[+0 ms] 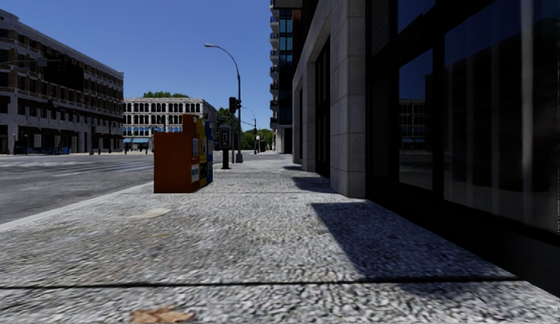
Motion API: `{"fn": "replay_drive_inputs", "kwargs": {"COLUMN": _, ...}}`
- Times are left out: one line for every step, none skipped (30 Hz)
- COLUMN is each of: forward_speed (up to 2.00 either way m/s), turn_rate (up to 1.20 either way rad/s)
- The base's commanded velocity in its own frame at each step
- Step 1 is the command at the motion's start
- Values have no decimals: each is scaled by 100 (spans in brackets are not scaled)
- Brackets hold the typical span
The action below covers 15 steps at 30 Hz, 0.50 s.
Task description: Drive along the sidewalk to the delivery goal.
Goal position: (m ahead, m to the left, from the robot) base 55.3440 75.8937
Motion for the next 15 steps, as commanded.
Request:
{"fn": "replay_drive_inputs", "kwargs": {"forward_speed": 200, "turn_rate": 0}}
{"fn": "replay_drive_inputs", "kwargs": {"forward_speed": 200, "turn_rate": 0}}
{"fn": "replay_drive_inputs", "kwargs": {"forward_speed": 200, "turn_rate": 0}}
{"fn": "replay_drive_inputs", "kwargs": {"forward_speed": 200, "turn_rate": 0}}
{"fn": "replay_drive_inputs", "kwargs": {"forward_speed": 200, "turn_rate": 0}}
{"fn": "replay_drive_inputs", "kwargs": {"forward_speed": 200, "turn_rate": 0}}
{"fn": "replay_drive_inputs", "kwargs": {"forward_speed": 200, "turn_rate": 0}}
{"fn": "replay_drive_inputs", "kwargs": {"forward_speed": 200, "turn_rate": 0}}
{"fn": "replay_drive_inputs", "kwargs": {"forward_speed": 200, "turn_rate": 0}}
{"fn": "replay_drive_inputs", "kwargs": {"forward_speed": 200, "turn_rate": 0}}
{"fn": "replay_drive_inputs", "kwargs": {"forward_speed": 200, "turn_rate": 0}}
{"fn": "replay_drive_inputs", "kwargs": {"forward_speed": 200, "turn_rate": 0}}
{"fn": "replay_drive_inputs", "kwargs": {"forward_speed": 200, "turn_rate": 0}}
{"fn": "replay_drive_inputs", "kwargs": {"forward_speed": 200, "turn_rate": 0}}
{"fn": "replay_drive_inputs", "kwargs": {"forward_speed": 200, "turn_rate": 0}}
